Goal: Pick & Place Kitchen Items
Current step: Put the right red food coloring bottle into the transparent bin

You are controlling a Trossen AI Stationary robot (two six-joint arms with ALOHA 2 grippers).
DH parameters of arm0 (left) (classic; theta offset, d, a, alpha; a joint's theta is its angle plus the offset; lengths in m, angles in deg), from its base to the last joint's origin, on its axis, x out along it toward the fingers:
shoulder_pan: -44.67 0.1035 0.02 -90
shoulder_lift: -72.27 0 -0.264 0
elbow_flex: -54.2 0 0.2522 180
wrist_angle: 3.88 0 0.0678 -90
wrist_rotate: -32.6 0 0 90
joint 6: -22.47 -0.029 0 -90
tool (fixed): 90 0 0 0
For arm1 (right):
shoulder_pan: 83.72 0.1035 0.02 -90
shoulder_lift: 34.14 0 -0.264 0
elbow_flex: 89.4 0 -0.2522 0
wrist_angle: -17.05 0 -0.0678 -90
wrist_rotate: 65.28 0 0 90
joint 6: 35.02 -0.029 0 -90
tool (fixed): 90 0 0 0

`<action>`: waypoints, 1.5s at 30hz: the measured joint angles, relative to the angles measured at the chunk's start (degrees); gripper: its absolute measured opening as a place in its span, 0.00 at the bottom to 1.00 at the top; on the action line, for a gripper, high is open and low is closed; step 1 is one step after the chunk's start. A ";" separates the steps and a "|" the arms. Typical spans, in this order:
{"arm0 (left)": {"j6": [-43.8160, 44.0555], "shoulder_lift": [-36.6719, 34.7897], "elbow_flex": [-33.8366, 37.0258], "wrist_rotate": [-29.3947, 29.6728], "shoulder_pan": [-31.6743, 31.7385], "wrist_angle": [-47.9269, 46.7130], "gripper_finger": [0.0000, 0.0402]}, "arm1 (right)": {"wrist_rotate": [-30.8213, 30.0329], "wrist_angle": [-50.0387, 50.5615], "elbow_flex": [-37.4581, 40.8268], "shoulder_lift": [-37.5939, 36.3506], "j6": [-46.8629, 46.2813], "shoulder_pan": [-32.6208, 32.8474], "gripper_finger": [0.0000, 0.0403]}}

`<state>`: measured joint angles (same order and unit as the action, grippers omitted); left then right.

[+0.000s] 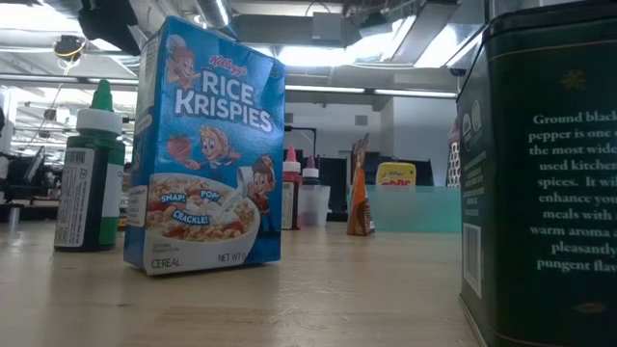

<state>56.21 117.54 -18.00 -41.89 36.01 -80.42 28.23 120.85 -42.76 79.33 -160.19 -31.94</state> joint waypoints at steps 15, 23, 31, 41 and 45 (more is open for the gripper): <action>-0.04 0.01 0.01 -0.21 0.00 0.00 0.71 | -0.29 -0.07 6.95 -0.99 3.61 -0.16 0.70; -0.04 -0.02 -0.01 -0.42 0.00 -0.12 0.71 | -0.45 -0.14 15.69 -9.47 4.11 -0.14 0.70; -0.02 -0.02 0.01 -2.16 0.00 -0.28 0.72 | -1.66 -13.83 35.37 -22.71 2.60 -0.14 0.70; -0.04 -0.02 0.01 -1.69 0.00 -0.28 0.72 | -5.18 -26.66 43.26 -22.47 2.00 -0.36 0.70; -1.01 -0.02 0.00 -1.40 0.02 -0.27 0.71 | -5.00 -28.95 43.26 -21.79 1.81 -0.36 0.70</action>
<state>55.20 117.52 -18.00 -43.28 36.03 -80.69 23.24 91.91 0.50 57.54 -158.38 -32.30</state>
